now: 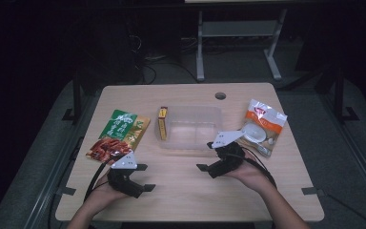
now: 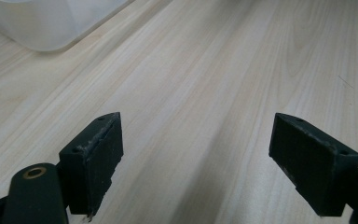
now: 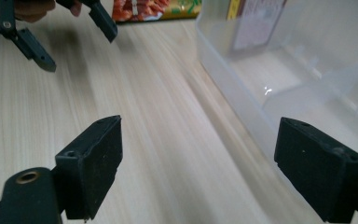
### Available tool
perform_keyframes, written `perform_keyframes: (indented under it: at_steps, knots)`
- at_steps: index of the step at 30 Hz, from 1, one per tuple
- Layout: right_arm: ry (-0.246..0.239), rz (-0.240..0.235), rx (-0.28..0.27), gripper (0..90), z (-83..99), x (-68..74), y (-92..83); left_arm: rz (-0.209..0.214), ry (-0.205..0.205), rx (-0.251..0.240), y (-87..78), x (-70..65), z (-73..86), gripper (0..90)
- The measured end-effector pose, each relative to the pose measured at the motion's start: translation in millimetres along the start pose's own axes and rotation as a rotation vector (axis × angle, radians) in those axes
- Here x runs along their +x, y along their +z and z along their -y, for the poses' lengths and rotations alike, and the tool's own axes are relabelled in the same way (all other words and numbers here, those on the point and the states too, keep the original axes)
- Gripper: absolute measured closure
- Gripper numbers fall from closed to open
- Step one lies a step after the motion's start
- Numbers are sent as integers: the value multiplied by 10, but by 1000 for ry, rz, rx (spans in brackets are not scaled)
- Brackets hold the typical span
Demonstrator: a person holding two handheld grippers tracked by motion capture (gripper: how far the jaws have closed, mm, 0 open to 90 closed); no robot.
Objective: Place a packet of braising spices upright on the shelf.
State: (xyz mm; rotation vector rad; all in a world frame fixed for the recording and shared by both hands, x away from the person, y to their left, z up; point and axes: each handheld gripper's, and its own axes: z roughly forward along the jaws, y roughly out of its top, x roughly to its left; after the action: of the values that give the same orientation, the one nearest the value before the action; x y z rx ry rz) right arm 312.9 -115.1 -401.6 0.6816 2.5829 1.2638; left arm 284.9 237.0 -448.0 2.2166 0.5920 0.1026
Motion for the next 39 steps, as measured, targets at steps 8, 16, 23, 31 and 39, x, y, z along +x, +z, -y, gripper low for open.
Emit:
perform_keyframes:
  at_steps: [8,16,23,31,39]
  knots:
    - [25,26,40,140,300,76,-11,-23,-1,9,-30,11,-6,174]
    - [49,50,49,140,552,90,-159,-88,-8,1,-131,40,-80,186]
    - [102,86,37,140,738,47,-289,-170,-25,17,-223,144,-155,189]
    - [116,102,44,139,776,34,-273,-242,-66,34,-309,302,-245,189]
    - [128,126,36,136,813,88,-305,-308,-81,4,-401,492,-408,190]
